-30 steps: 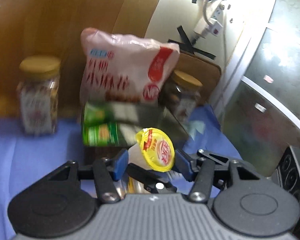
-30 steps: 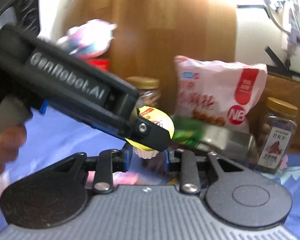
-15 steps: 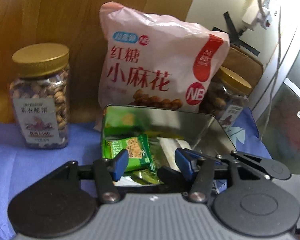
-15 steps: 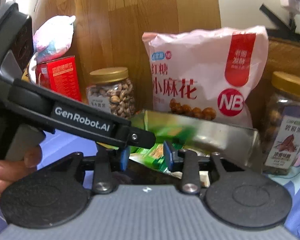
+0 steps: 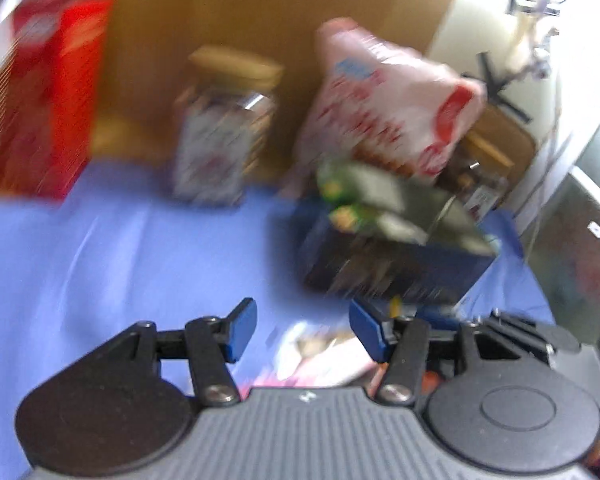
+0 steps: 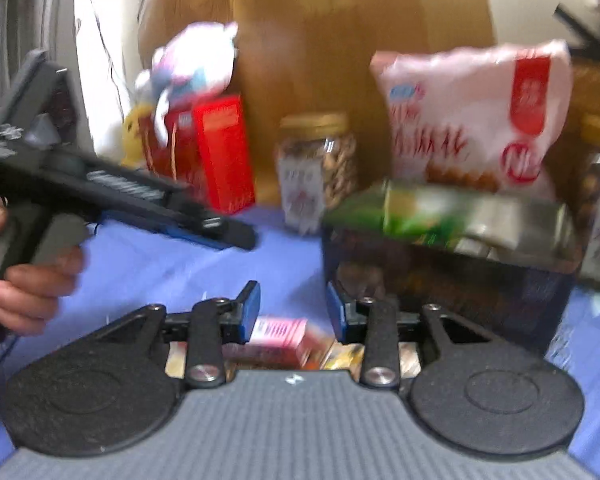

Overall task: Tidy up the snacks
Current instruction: 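Grasp the pink UHA candy stick with the left gripper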

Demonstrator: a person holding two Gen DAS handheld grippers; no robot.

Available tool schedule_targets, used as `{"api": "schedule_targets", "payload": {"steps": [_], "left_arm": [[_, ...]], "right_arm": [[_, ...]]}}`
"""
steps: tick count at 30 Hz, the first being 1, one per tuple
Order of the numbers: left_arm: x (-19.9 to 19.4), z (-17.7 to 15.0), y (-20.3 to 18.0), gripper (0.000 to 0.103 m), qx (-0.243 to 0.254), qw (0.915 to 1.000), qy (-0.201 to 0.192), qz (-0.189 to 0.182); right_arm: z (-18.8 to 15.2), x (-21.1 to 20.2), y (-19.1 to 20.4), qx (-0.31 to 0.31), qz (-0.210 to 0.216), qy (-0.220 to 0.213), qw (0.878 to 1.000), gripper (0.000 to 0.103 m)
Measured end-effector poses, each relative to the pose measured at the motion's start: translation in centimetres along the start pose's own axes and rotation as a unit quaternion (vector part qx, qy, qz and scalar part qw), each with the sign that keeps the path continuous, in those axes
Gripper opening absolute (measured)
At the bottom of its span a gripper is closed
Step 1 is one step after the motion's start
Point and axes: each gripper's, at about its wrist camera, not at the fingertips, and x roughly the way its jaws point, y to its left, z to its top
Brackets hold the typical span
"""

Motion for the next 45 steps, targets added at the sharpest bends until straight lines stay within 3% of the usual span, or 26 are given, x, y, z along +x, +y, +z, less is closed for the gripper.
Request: {"api": "schedule_targets", "payload": {"steps": [3, 5, 8, 12, 14, 20, 29, 35, 42, 45], "left_arm": [[-0.8, -2.2, 2.6, 0.053, -0.050, 0.9987, 0.005, 0.010], [-1.0, -3.2, 4.1, 0.054, -0.092, 0.9958, 0.008, 0.000], [-0.3, -3.7, 4.9, 0.054, -0.123, 0.9920, 0.020, -0.018], [0.4, -3.9, 4.1, 0.052, -0.117, 0.9929, 0.020, -0.013], [0.0, -4.3, 3.7, 0.052, -0.107, 0.9940, 0.022, -0.006], [-3.3, -6.9, 4.3, 0.053, -0.092, 0.9955, 0.022, 0.005], [-7.0, -10.6, 2.0, 0.053, -0.013, 0.9992, 0.023, 0.029], [-8.5, -11.1, 2.3, 0.053, -0.013, 0.9992, 0.008, 0.036], [-8.1, -11.4, 2.9, 0.049, -0.031, 0.9991, 0.021, 0.023], [-8.1, -11.4, 2.1, 0.046, -0.020, 0.9992, 0.019, 0.030]], "right_arm": [[-0.7, 1.7, -0.2, 0.024, 0.006, 0.029, 0.999, 0.041], [-0.8, 2.1, -0.1, 0.029, 0.001, 0.031, 0.999, 0.051], [-1.1, 2.7, 0.3, 0.035, 0.009, 0.044, 0.998, 0.051], [-1.8, 3.2, 1.4, 0.041, 0.027, 0.065, 0.997, 0.051], [-2.0, 2.8, 2.8, 0.021, 0.011, 0.062, 0.998, 0.051], [-3.6, 0.0, 6.7, -0.014, 0.011, 0.068, 0.998, 0.051], [-8.7, -5.9, 12.1, -0.056, 0.032, 0.067, 0.996, 0.051], [-8.6, -7.0, 11.3, -0.045, -0.004, 0.051, 0.998, 0.051], [-8.6, -4.8, 11.0, -0.040, 0.006, 0.069, 0.997, 0.051], [-8.6, -4.5, 11.6, -0.043, 0.011, 0.068, 0.997, 0.042]]}}
